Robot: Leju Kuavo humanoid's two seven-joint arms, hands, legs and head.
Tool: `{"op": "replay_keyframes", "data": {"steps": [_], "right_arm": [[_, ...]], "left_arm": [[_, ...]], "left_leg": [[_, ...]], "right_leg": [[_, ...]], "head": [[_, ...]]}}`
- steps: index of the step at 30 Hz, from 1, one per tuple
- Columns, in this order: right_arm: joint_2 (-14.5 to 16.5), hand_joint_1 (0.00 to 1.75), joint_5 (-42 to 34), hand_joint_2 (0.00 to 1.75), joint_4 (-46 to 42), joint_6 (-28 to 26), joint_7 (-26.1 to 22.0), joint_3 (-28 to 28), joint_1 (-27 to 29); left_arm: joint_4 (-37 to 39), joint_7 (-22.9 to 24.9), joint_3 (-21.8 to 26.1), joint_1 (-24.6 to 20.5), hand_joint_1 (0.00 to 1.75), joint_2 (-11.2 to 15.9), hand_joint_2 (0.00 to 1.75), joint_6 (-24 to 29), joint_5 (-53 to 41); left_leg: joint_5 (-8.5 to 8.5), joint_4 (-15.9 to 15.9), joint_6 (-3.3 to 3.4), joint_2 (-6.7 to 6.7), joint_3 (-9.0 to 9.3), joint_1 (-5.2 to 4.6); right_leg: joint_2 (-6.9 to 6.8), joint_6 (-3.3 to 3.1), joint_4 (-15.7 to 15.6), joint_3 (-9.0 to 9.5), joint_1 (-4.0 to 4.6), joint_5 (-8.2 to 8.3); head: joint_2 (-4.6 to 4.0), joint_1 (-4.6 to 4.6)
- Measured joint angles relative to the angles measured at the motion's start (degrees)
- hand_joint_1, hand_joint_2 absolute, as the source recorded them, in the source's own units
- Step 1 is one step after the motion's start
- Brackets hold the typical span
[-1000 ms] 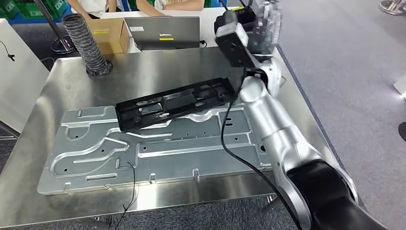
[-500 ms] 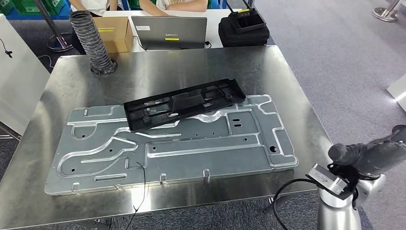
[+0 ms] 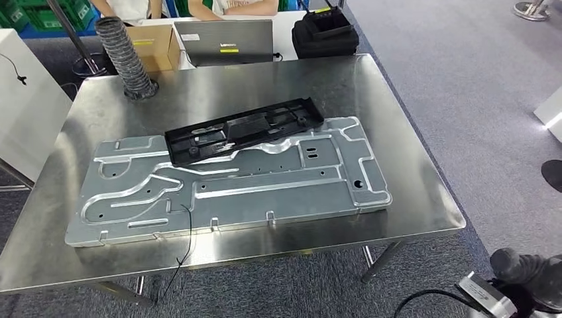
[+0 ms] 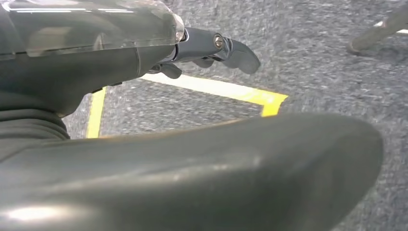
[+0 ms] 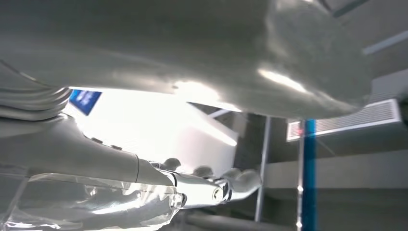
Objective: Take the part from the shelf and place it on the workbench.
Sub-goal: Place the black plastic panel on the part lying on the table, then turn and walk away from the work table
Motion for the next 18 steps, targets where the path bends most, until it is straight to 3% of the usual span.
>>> {"op": "replay_keyframes", "data": {"steps": [2,3,5,7,9,10,12,13,14,17,18], "right_arm": [[0.7,0.0,0.3,0.0,0.1,0.0,0.4,-1.1,1.2],[1.1,0.0,0.5,0.0,0.4,0.0,0.8,-1.6,1.7],[1.4,0.0,0.6,0.0,1.3,0.0,1.9,-2.5,2.6],[1.7,0.0,0.3,0.0,3.0,0.0,3.0,-3.4,3.4],[1.9,0.0,-0.3,0.0,5.2,0.0,3.8,-4.4,4.0],[2.1,0.0,-0.7,0.0,6.5,0.0,4.0,-4.9,4.1],[2.2,0.0,-1.4,0.0,9.4,0.0,4.5,-6.0,4.1],[2.3,0.0,-1.7,0.0,11.0,0.0,4.7,-6.6,4.1],[2.4,0.0,-1.9,0.0,12.6,0.0,4.9,-7.4,4.0],[2.4,0.0,-2.2,0.0,17.8,0.5,5.3,-9.6,3.3],[2.4,0.0,-2.3,0.0,20.2,0.8,5.4,-10.4,2.9]], "left_arm": [[0.0,0.0,0.1,0.0,0.0,0.0,0.0,-0.2,-0.3],[0.0,0.0,0.2,-0.1,0.0,0.0,0.0,-0.2,-0.4],[0.0,0.1,0.3,-0.2,0.0,0.0,0.0,-0.1,-0.7],[-0.1,0.2,0.6,-0.4,0.0,0.0,0.0,-0.1,-1.0],[-0.2,0.3,0.9,-0.7,0.0,-0.1,0.0,0.0,-1.3],[-0.3,0.4,1.0,-0.8,0.0,-0.1,0.0,0.0,-1.4],[-0.3,0.7,1.3,-0.9,0.0,-0.3,0.0,0.2,-1.7],[-0.3,0.9,1.4,-0.9,0.0,-0.4,0.0,0.4,-1.8],[-0.3,1.0,1.5,-0.9,0.0,-0.6,0.0,0.5,-1.9],[-0.4,1.2,1.7,-0.9,0.0,-0.8,0.0,0.6,-2.4],[-0.4,1.3,1.7,-0.9,0.0,-0.8,0.0,0.6,-2.6]], "left_leg": [[-5.76,7.2,-0.25,0.02,-1.37,0.03],[-6.74,10.1,-0.32,0.02,-1.45,0.03],[-5.24,11.0,-0.18,0.02,0.64,0.02],[-3.37,4.5,0.46,0.02,6.65,-0.15],[-4.13,-3.6,1.2,0.01,12.37,-0.58],[-4.73,-5.7,1.51,0.0,13.65,-0.78],[-4.17,-6.7,2.16,0.08,13.48,-0.89],[-3.53,-6.9,2.57,0.22,13.1,-0.82],[-2.74,-7.1,2.99,0.38,12.5,-0.75],[-0.48,-7.2,3.5,0.67,9.85,-0.73],[0.25,-7.1,3.43,0.7,8.88,-0.74]], "right_leg": [[-0.1,-0.34,0.1,-1.59,0.3,1.27],[-0.15,-0.38,0.2,-2.39,0.45,1.85],[-0.2,-0.33,0.5,-4.13,0.71,3.0],[-0.19,-0.1,1.0,-5.82,0.9,4.09],[-0.26,0.38,1.4,-6.81,1.02,5.05],[-0.3,0.7,1.5,-6.97,0.98,5.48],[-0.3,1.4,1.4,-7.1,0.75,6.38],[-0.19,1.77,1.8,-7.37,0.62,5.85],[-0.08,2.1,2.9,-7.87,0.5,4.27],[0.07,2.96,11.6,-10.08,0.06,-4.35],[0.08,3.19,14.9,-10.44,-0.09,-5.85]], "head": [[0.0,-0.01],[-0.01,0.0],[-0.01,-0.01],[0.0,-0.01],[0.01,-0.01],[0.02,-0.01],[0.01,0.01],[0.01,0.01],[0.0,0.01],[-0.01,0.01],[0.0,0.01]]}}
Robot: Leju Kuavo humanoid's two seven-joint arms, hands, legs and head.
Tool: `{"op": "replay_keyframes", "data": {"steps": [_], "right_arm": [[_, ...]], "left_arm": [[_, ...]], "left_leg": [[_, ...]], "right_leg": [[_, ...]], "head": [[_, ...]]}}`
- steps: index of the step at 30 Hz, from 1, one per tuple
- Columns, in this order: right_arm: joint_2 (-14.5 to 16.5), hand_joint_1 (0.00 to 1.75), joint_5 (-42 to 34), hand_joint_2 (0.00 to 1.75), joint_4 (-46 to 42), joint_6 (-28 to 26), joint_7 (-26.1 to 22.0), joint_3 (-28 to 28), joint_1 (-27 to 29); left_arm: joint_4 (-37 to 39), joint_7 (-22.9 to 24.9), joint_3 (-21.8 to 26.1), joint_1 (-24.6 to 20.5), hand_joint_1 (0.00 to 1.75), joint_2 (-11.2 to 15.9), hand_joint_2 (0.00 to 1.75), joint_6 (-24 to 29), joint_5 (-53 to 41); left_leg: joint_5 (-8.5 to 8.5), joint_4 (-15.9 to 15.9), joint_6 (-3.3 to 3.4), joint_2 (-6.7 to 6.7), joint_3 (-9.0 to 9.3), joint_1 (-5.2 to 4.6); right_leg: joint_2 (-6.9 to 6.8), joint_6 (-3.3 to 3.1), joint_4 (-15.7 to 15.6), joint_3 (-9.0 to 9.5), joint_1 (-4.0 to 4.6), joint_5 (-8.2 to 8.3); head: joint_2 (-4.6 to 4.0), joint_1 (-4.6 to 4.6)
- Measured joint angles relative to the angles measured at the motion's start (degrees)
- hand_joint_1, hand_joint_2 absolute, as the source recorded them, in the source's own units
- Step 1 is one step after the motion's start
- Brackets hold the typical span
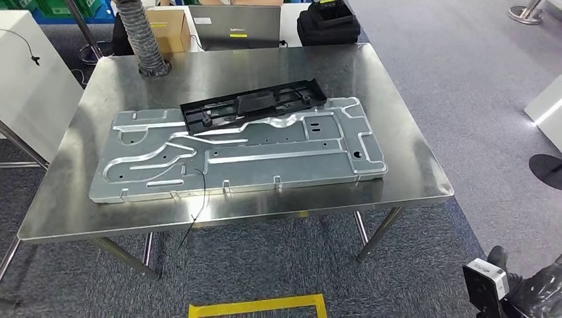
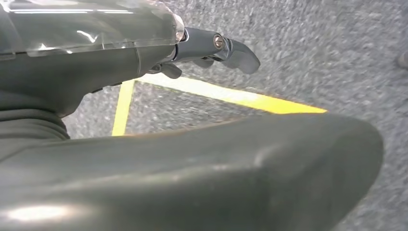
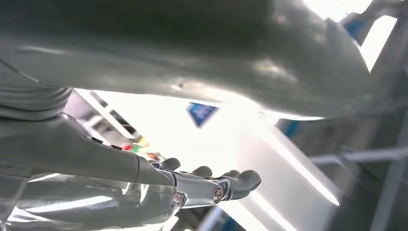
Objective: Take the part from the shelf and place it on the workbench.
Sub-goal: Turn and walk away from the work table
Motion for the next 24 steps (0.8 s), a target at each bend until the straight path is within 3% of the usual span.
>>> {"op": "replay_keyframes", "data": {"steps": [2,4,7,8,10,11,12,13,14,16,17,18,19,20,22,24], "right_arm": [[0.0,0.0,0.1,0.0,5.1,0.9,0.0,-1.7,-0.8],[0.0,0.0,0.4,0.0,7.7,1.4,0.0,-2.6,-1.2],[0.0,0.0,0.7,0.0,8.9,1.7,0.1,-3.0,-1.3],[0.0,0.0,1.3,0.0,11.2,1.9,0.1,-3.7,-1.9],[-0.3,0.0,3.5,0.0,23.2,2.0,-0.6,-7.5,-4.6],[-0.7,0.0,5.0,0.0,30.3,1.7,-0.8,-9.7,-6.1],[-1.3,0.0,6.7,0.0,37.4,1.3,-1.0,-11.9,-7.4],[-1.9,0.0,8.3,0.0,42.4,0.9,-0.6,-13.2,-8.1],[-2.5,0.0,10.1,0.0,47.4,0.5,0.3,-14.4,-8.8],[-3.7,0.0,14.2,0.0,56.2,0.3,3.7,-15.8,-9.4],[-4.3,0.0,16.6,0.0,60.5,0.4,6.3,-16.1,-9.5],[-4.6,0.0,19.0,0.0,64.4,0.8,9.2,-16.2,-9.6],[-4.9,0.0,21.3,0.0,68.1,1.2,12.5,-16.3,-9.6],[-5.1,0.0,23.2,0.0,71.2,1.9,15.7,-16.3,-9.6],[-5.1,0.0,26.4,0.0,76.2,4.2,22.2,-16.2,-9.6],[-5.0,0.0,29.1,0.0,79.9,7.5,27.9,-15.8,-9.7]], "left_arm": [[0.0,0.0,0.2,0.0,0.0,-0.2,0.0,-0.1,-0.4],[0.0,0.0,0.4,0.0,0.0,-0.3,0.0,-0.1,-0.7],[0.0,0.0,0.5,0.0,0.0,-0.4,0.0,-0.2,-0.8],[0.0,0.0,0.6,0.0,0.0,-0.4,0.0,-0.3,-1.0],[0.0,0.0,1.1,-0.1,0.0,-0.6,0.0,-0.6,-2.0],[-0.1,0.0,1.3,0.0,0.0,-0.7,0.0,-0.7,-2.6],[-0.1,0.0,1.5,0.0,0.0,-0.7,0.0,-0.8,-3.1],[-0.1,0.0,1.8,0.1,0.0,-0.7,0.0,-0.8,-3.4],[-0.1,-0.1,2.0,0.3,0.0,-0.8,0.0,-0.8,-3.6],[-0.1,-0.2,2.4,0.3,0.0,-0.8,0.0,-0.8,-4.1],[-0.1,-0.3,2.5,0.3,0.0,-0.9,0.0,-0.8,-4.4],[-0.1,-0.4,2.6,0.3,0.0,-0.9,0.0,-0.8,-4.6],[-0.1,-0.5,2.7,0.3,0.0,-0.9,0.0,-0.9,-4.8],[-0.1,-0.6,2.7,0.3,0.0,-0.9,0.0,-0.9,-5.1],[-0.1,-0.7,2.8,0.2,0.0,-0.8,0.0,-1.0,-5.8],[-0.2,-0.8,2.8,0.0,0.0,-0.8,0.0,-1.0,-6.5]], "left_leg": [[1.3,0.3,-0.22,0.05,-1.89,0.04],[1.88,0.5,-0.35,0.06,-2.82,0.09],[2.09,0.6,-0.43,0.06,-3.26,0.14],[2.37,1.0,-0.63,0.06,-3.81,0.19],[3.7,1.7,-1.58,0.06,-5.19,0.25],[4.4,1.9,-2.17,0.04,-5.71,0.24],[4.48,2.2,-2.64,0.0,-6.1,0.3],[3.35,3.0,-2.89,-0.04,-6.53,0.39],[1.1,4.9,-3.07,-0.08,-7.24,0.44],[-5.02,11.8,-3.28,-0.1,-9.07,0.51],[-7.05,15.6,-3.36,-0.1,-9.72,0.51],[-7.64,18.2,-3.38,-0.1,-9.78,0.51],[-6.89,19.1,-3.3,-0.1,-9.03,0.49],[-5.38,17.9,-3.08,-0.11,-7.29,0.44],[-3.54,10.5,-2.24,-0.13,-1.07,0.09],[-4.35,2.6,-1.52,-0.15,4.32,-0.4]], "right_leg": [[-0.01,0.3,3.3,0.76,-0.27,0.83],[-0.03,0.42,3.0,1.97,-0.42,2.79],[-0.03,0.46,1.7,3.12,-0.47,3.85],[-0.02,0.47,-1.5,5.55,-0.51,4.3],[-0.01,-0.23,-10.4,11.38,-0.19,3.91],[-0.04,-0.82,-14.0,13.4,-0.06,3.4],[-0.16,-1.51,-15.4,13.66,0.09,3.26],[-0.26,-2.03,-15.5,13.17,0.07,3.87],[-0.37,-2.5,-15.5,12.54,0.05,4.55],[-0.54,-3.08,-15.4,11.01,0.28,5.75],[-0.61,-3.18,-15.3,10.14,0.46,6.36],[-0.68,-3.23,-15.1,9.24,0.65,6.95],[-0.73,-3.25,-14.9,8.32,0.82,7.51],[-0.74,-3.23,-14.7,7.37,0.97,8.06],[-0.74,-3.09,-14.2,5.81,1.18,9.04],[-0.76,-2.68,-13.8,4.96,1.23,9.95]], "head": [[0.0,0.0],[0.0,0.0],[0.0,0.0],[0.01,-0.01],[0.02,-0.02],[0.02,-0.01],[0.02,-0.01],[0.01,-0.01],[0.01,-0.01],[0.01,-0.02],[0.01,-0.02],[0.01,-0.02],[0.0,-0.02],[0.01,-0.02],[0.02,-0.02],[0.02,-0.01]]}}
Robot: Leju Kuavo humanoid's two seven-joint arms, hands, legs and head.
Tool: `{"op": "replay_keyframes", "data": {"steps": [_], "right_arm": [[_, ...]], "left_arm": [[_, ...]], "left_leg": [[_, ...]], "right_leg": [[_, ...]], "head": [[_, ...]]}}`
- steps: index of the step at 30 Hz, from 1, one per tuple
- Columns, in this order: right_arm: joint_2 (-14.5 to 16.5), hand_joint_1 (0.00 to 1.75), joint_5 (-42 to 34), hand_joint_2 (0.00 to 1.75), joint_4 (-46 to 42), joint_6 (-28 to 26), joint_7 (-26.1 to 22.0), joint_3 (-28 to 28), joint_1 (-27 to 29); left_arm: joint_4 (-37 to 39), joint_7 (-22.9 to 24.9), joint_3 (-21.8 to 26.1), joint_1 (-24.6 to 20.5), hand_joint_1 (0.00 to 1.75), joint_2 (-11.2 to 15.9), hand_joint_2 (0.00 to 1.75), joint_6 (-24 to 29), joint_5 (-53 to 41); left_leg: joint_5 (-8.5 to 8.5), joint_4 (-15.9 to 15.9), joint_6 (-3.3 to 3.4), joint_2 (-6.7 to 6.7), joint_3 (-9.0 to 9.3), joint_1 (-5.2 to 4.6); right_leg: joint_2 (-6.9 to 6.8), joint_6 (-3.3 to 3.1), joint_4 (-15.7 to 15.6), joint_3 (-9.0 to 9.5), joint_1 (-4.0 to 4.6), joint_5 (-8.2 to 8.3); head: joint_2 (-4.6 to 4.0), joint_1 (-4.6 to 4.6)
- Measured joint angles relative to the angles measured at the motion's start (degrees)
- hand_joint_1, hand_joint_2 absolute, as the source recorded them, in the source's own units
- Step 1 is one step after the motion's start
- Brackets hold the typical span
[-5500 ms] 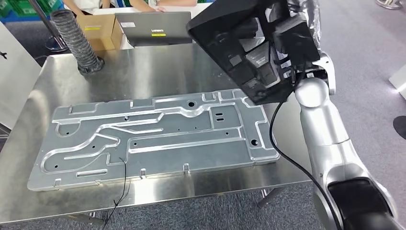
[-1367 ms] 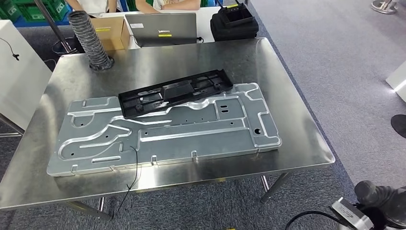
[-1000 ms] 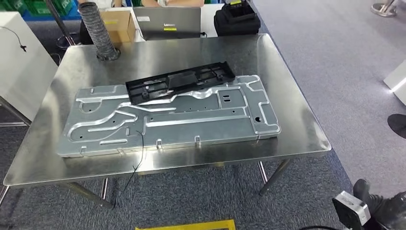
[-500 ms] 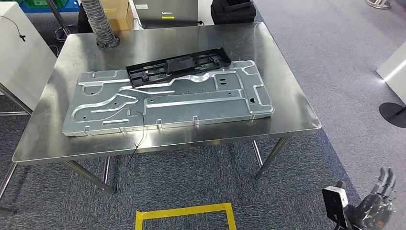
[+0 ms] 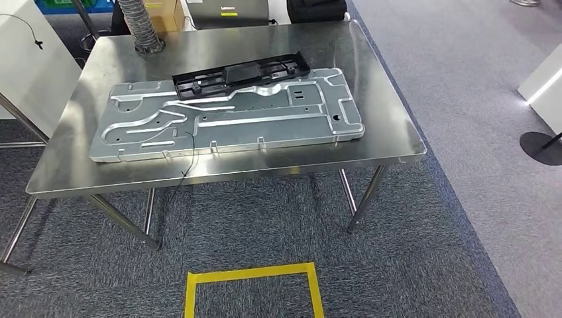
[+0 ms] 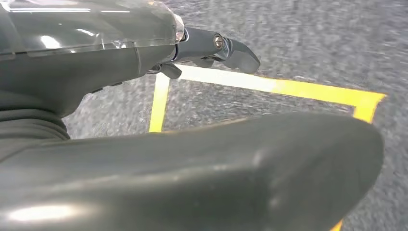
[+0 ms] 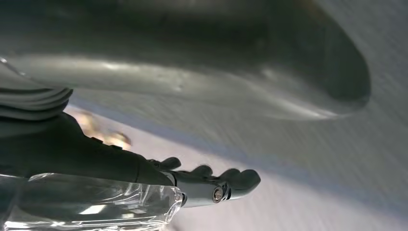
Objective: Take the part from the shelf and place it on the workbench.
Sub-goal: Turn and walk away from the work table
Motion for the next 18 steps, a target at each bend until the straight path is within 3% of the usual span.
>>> {"op": "replay_keyframes", "data": {"steps": [1,3,4,6,8,9,10,11,13,15,16,18], "right_arm": [[0.1,0.0,0.9,0.0,1.4,1.8,2.4,0.3,0.0],[0.2,0.0,1.9,0.0,3.7,6.5,6.4,0.7,-0.1],[0.3,0.0,1.9,0.0,4.7,9.5,8.5,0.8,-0.1],[0.6,0.0,1.7,0.0,6.2,16.2,12.2,0.8,-0.2],[0.8,0.0,1.6,0.0,7.1,22.5,15.0,0.8,-0.3],[0.9,0.0,1.6,0.0,7.5,24.8,16.0,0.8,-0.4],[1.0,0.0,1.7,0.0,7.7,26.4,16.5,0.8,-0.5],[1.1,0.0,1.8,0.0,7.9,27.6,16.9,0.8,-0.6],[1.4,0.0,2.0,0.0,8.1,28.6,17.0,0.8,-0.8],[1.5,0.0,2.2,0.0,8.2,29.0,16.8,0.8,-1.1],[1.5,0.0,2.3,0.0,8.2,29.2,16.7,0.8,-1.2],[1.6,0.0,2.4,0.0,8.4,29.7,16.5,0.8,-1.2]], "left_arm": [[0.0,0.0,0.0,-0.1,0.0,0.0,0.0,0.0,-0.3],[0.0,0.1,0.0,-0.1,0.0,0.0,0.0,-0.2,-0.9],[0.0,0.1,0.0,-0.1,0.0,0.0,0.0,-0.4,-1.3],[0.0,0.2,0.0,-0.1,0.0,0.1,0.0,-0.8,-2.0],[0.0,0.3,0.0,-0.1,0.0,0.1,0.0,-1.1,-2.7],[0.0,0.4,0.0,-0.1,0.0,0.1,0.0,-1.2,-3.1],[0.0,0.5,-0.1,-0.1,0.0,0.1,0.0,-1.4,-3.4],[0.0,0.5,-0.1,-0.1,0.0,0.1,0.0,-1.5,-3.6],[0.0,0.7,-0.1,-0.1,0.0,0.1,0.0,-1.5,-3.9],[0.0,0.7,-0.2,-0.2,0.0,0.1,0.0,-1.6,-4.1],[0.0,0.8,-0.2,-0.2,0.0,0.1,0.0,-1.6,-4.2],[0.0,0.8,-0.2,-0.2,0.0,0.2,0.0,-1.7,-4.3]], "left_leg": [[-0.46,-2.0,0.24,0.0,1.11,-0.17],[0.32,-2.8,0.77,0.11,0.64,-0.21],[0.95,-3.0,1.2,0.23,0.18,-0.11],[2.34,-3.2,1.91,0.43,-1.17,0.06],[3.57,-3.0,2.04,0.43,-2.92,0.04],[4.18,-2.8,1.92,0.44,-3.92,0.06],[4.77,-2.5,1.75,0.45,-4.96,0.11],[5.32,-2.1,1.54,0.46,-6.06,0.2],[6.18,-1.1,1.03,0.46,-8.04,0.36],[6.96,-0.3,0.34,0.47,-9.36,0.36],[7.42,-0.2,-0.03,0.48,-9.69,0.36],[8.23,-0.1,-0.75,0.45,-10.0,0.45]], "right_leg": [[-0.02,0.29,0.0,-0.21,-0.06,0.46],[0.08,0.94,0.0,-0.56,-0.25,1.03],[0.21,1.27,0.6,-0.95,-0.35,0.09],[0.46,1.86,4.8,-2.37,-0.68,-4.8],[0.5,2.33,11.9,-4.01,-1.05,-9.99],[0.5,2.55,14.8,-4.25,-1.23,-10.78],[0.5,2.74,16.2,-3.76,-1.4,-10.21],[0.49,2.91,15.6,-2.3,-1.55,-8.61],[0.52,3.09,9.2,3.1,-1.84,-6.02],[0.64,2.71,1.4,8.25,-1.7,-6.88],[0.7,2.36,-0.8,9.4,-1.52,-7.67],[0.63,1.42,-1.7,9.29,-1.38,-7.5]], "head": [[0.0,0.0],[-0.01,0.0],[-0.01,0.0],[0.0,0.01],[-0.01,0.01],[-0.01,0.01],[-0.01,0.01],[-0.01,0.01],[-0.01,0.01],[0.0,0.0],[0.01,0.0],[-0.01,0.01]]}}
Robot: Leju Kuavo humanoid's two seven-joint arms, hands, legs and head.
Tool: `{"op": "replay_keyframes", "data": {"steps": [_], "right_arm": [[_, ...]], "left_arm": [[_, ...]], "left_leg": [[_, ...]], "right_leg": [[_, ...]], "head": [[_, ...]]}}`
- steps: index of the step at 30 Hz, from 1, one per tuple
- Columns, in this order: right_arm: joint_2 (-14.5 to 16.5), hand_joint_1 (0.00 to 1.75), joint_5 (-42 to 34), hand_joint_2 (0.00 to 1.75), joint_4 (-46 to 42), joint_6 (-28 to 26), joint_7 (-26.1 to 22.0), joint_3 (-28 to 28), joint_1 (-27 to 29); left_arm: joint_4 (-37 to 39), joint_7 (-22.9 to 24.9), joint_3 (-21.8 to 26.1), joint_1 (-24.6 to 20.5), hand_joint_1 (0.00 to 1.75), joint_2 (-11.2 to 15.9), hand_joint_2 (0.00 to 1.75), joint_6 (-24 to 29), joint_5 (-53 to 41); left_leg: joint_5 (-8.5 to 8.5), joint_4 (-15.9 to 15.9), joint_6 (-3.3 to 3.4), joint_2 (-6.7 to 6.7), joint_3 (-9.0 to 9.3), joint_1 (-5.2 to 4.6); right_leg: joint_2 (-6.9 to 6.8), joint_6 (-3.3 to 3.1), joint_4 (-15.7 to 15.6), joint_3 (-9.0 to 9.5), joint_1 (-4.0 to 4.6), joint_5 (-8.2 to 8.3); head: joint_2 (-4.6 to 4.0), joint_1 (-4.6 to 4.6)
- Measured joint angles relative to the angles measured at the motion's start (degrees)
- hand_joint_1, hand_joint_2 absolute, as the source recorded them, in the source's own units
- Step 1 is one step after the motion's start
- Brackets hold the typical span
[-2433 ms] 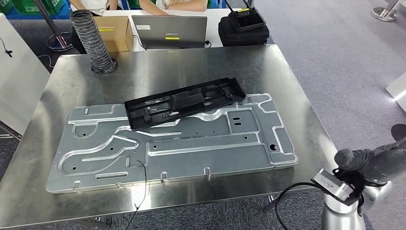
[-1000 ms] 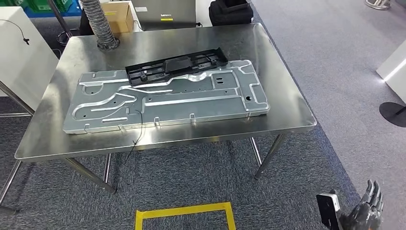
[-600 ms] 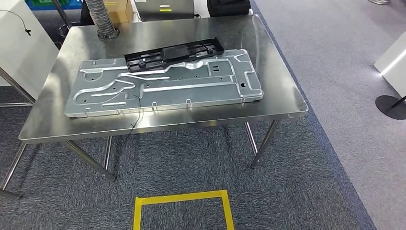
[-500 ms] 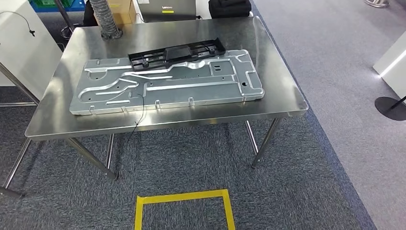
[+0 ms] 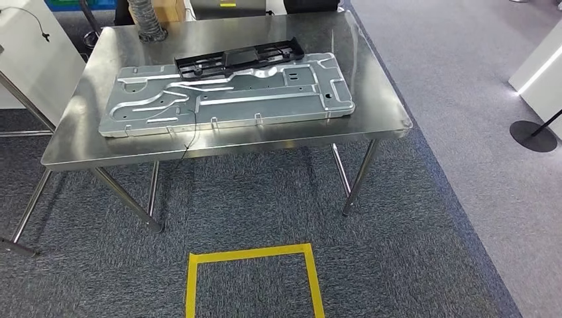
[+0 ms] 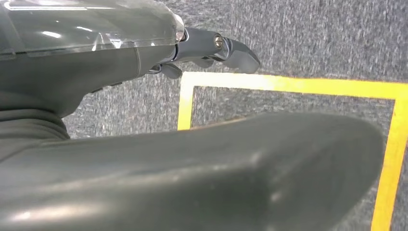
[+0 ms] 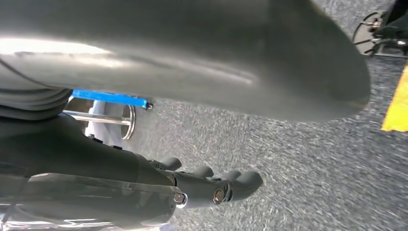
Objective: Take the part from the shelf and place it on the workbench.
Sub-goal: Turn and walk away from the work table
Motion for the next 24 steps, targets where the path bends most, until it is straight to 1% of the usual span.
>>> {"op": "replay_keyframes", "data": {"steps": [1,2,3,4,5,6,7,8,9,10,11,12,13,14,15,16,17,18,19,20,21,22,23,24], "right_arm": [[0.1,0.0,0.0,0.0,0.1,0.2,-0.1,0.0,-0.1],[0.1,0.0,0.0,0.0,0.2,0.4,-0.3,0.0,-0.1],[0.2,0.0,0.0,0.0,0.2,0.5,-0.4,0.0,-0.2],[0.2,0.0,0.0,0.0,0.2,0.6,-0.6,0.0,-0.2],[0.2,0.0,0.0,0.0,0.3,0.7,-0.7,0.0,-0.2],[0.2,0.0,0.0,0.0,0.3,0.9,-0.7,0.0,-0.2],[0.2,0.0,0.0,0.0,0.3,1.1,-0.8,0.0,-0.2],[0.2,0.0,0.0,0.0,0.3,1.2,-0.8,0.0,-0.2],[0.2,0.0,0.0,0.0,0.3,1.4,-0.9,0.0,-0.3],[0.2,0.0,0.1,0.0,0.3,1.4,-1.0,0.0,-0.3],[0.2,0.0,0.2,0.0,0.3,1.4,-1.1,0.0,-0.3],[0.2,0.0,0.2,0.0,0.4,1.4,-1.2,0.0,-0.3],[0.2,0.0,0.3,0.0,0.4,1.4,-1.3,0.0,-0.3],[0.2,0.0,0.4,0.0,0.4,1.4,-1.5,0.0,-0.3],[0.2,0.0,0.4,0.0,0.4,1.4,-1.6,0.0,-0.3],[0.1,0.0,0.4,0.0,0.5,1.4,-1.7,0.0,-0.3],[0.1,0.0,0.4,0.0,0.5,1.4,-1.8,0.0,-0.3],[0.1,0.0,0.4,0.0,0.5,1.4,-1.9,0.0,-0.2],[0.1,0.0,0.4,0.0,0.5,1.4,-1.9,0.0,-0.2],[0.1,0.0,0.4,0.0,0.6,1.4,-1.9,0.0,-0.2],[0.1,0.0,0.4,0.0,0.6,1.4,-1.9,0.0,-0.2],[0.1,0.0,0.4,0.0,0.6,1.4,-1.9,0.0,-0.2],[0.0,0.0,0.5,0.0,0.6,1.4,-1.9,0.0,-0.2],[0.0,0.0,0.5,0.0,0.6,1.4,-1.9,0.0,-0.2]], "left_arm": [[0.0,0.0,0.0,0.0,0.0,0.1,0.0,0.0,0.0],[0.0,0.0,0.0,0.1,0.0,0.1,0.0,-0.1,0.0],[0.0,0.0,0.0,0.1,0.0,0.2,0.0,-0.1,0.0],[0.0,0.0,0.0,0.1,0.0,0.2,0.0,-0.1,-0.1],[0.0,0.0,0.0,0.1,0.0,0.2,0.0,-0.1,-0.1],[0.0,0.0,0.0,0.1,0.0,0.2,0.0,-0.1,-0.1],[0.0,0.0,0.0,0.1,0.0,0.2,0.0,-0.1,-0.1],[0.0,0.0,0.0,0.1,0.0,0.2,0.0,-0.1,-0.2],[0.0,0.0,0.0,0.0,0.0,0.2,0.0,0.0,-0.2],[0.0,0.0,0.0,0.0,0.0,0.2,0.0,0.0,-0.3],[0.0,0.0,0.0,-0.2,0.0,0.2,0.0,0.1,-0.3],[0.0,0.0,0.0,-0.3,0.0,0.2,0.0,0.1,-0.4],[0.0,-0.1,0.0,-0.4,0.0,0.3,0.0,0.2,-0.4],[0.0,-0.1,0.0,-0.5,0.0,0.3,0.0,0.3,-0.4],[0.0,-0.1,0.0,-0.5,0.0,0.3,0.0,0.4,-0.4],[0.0,-0.1,0.0,-0.5,0.0,0.3,0.0,0.5,-0.5],[0.0,-0.1,0.0,-0.4,0.0,0.3,0.0,0.6,-0.5],[0.0,-0.1,0.0,-0.4,0.0,0.3,0.0,0.7,-0.4],[0.0,-0.1,0.0,-0.5,0.0,0.3,0.0,0.7,-0.4],[0.0,-0.1,0.0,-0.5,0.0,0.3,0.0,0.8,-0.4],[0.0,-0.1,0.0,-0.5,0.0,0.3,0.0,0.8,-0.3],[0.0,-0.1,0.0,-0.4,0.0,0.3,0.0,0.8,-0.3],[0.0,-0.1,0.1,-0.4,0.0,0.3,0.0,0.8,-0.3],[0.0,-0.1,0.1,-0.4,0.0,0.3,0.0,0.8,-0.3]], "left_leg": [[-0.53,0.4,-0.33,-0.08,-0.25,0.09],[-2.21,1.7,-0.62,-0.17,-0.73,0.18],[-4.87,4.3,-0.85,-0.25,-1.48,0.28],[-8.0,7.7,-1.03,-0.28,-2.33,0.35],[-10.59,11.6,-1.16,-0.29,-3.13,0.39],[-11.88,14.8,-1.24,-0.29,-3.53,0.4],[-11.69,16.5,-1.22,-0.29,-3.17,0.39],[-10.41,16.4,-1.1,-0.29,-1.92,0.38],[-8.78,14.2,-0.86,-0.3,0.3,0.37],[-7.69,10.5,-0.53,-0.33,3.34,0.34],[-7.57,6.1,-0.2,-0.36,6.48,0.22],[-8.09,2.2,0.11,-0.4,9.0,0.09],[-8.76,-0.5,0.41,-0.43,10.44,-0.09],[-9.06,-1.9,0.71,-0.44,10.86,-0.28],[-8.77,-2.3,1.1,-0.37,10.54,-0.23],[-8.2,-2.4,1.57,-0.25,10.02,-0.19],[-7.54,-2.5,2.08,-0.13,9.44,-0.11],[-6.83,-2.7,2.51,-0.02,8.74,-0.02],[-6.17,-2.6,2.82,0.03,7.93,-0.11],[-5.49,-2.6,2.98,0.04,7.06,-0.19],[-4.79,-2.4,2.97,0.04,6.12,-0.26],[-4.1,-2.3,2.9,0.04,5.12,-0.3],[-3.47,-2.0,2.79,0.06,4.05,-0.3],[-2.88,-1.6,2.65,0.06,2.98,-0.27]], "right_leg": [[-0.11,-0.49,0.0,-0.39,-0.03,0.52],[-0.27,-1.05,-0.1,-0.9,-0.09,1.12],[-0.42,-1.48,-0.1,-1.54,-0.11,1.75],[-0.5,-1.76,0.0,-2.29,0.06,2.34],[-0.55,-1.94,0.1,-3.13,0.2,2.92],[-0.55,-1.95,0.3,-4.02,0.34,3.49],[-0.56,-1.94,0.6,-4.98,0.46,4.07],[-0.55,-1.88,0.8,-5.95,0.57,4.62],[-0.54,-1.79,1.1,-6.88,0.66,5.14],[-0.53,-1.66,1.4,-7.68,0.73,5.62],[-0.52,-1.46,1.7,-8.28,0.83,6.04],[-0.54,-1.19,1.9,-8.73,0.9,6.53],[-0.57,-0.87,1.9,-9.07,0.91,7.05],[-0.6,-0.53,1.9,-9.33,0.9,7.6],[-0.57,-0.18,1.8,-9.61,0.85,8.07],[-0.44,0.16,2.1,-9.94,0.74,7.74],[-0.29,0.43,3.1,-10.39,0.65,6.35],[-0.15,0.69,5.1,-11.04,0.54,3.93],[-0.05,0.89,8.3,-11.83,0.38,0.73],[-0.04,1.05,12.1,-12.64,0.28,-2.13],[-0.04,1.2,15.6,-13.14,0.2,-3.78],[-0.04,1.32,17.9,-13.08,0.17,-3.97],[-0.04,1.38,18.4,-12.16,0.15,-2.75],[-0.04,1.4,16.9,-10.29,0.12,-0.89]], "head": [[-0.01,0.0],[-0.01,-0.01],[-0.01,-0.01],[0.0,-0.01],[0.0,-0.01],[-0.01,-0.01],[-0.01,-0.01],[-0.01,-0.01],[-0.01,-0.01],[0.0,-0.02],[0.01,-0.01],[0.01,-0.01],[0.01,0.0],[0.01,0.0],[0.0,0.0],[0.01,0.0],[0.0,0.0],[-0.01,0.01],[0.0,0.01],[-0.01,0.01],[-0.01,0.01],[-0.01,0.01],[-0.01,0.01],[-0.01,0.01]]}}
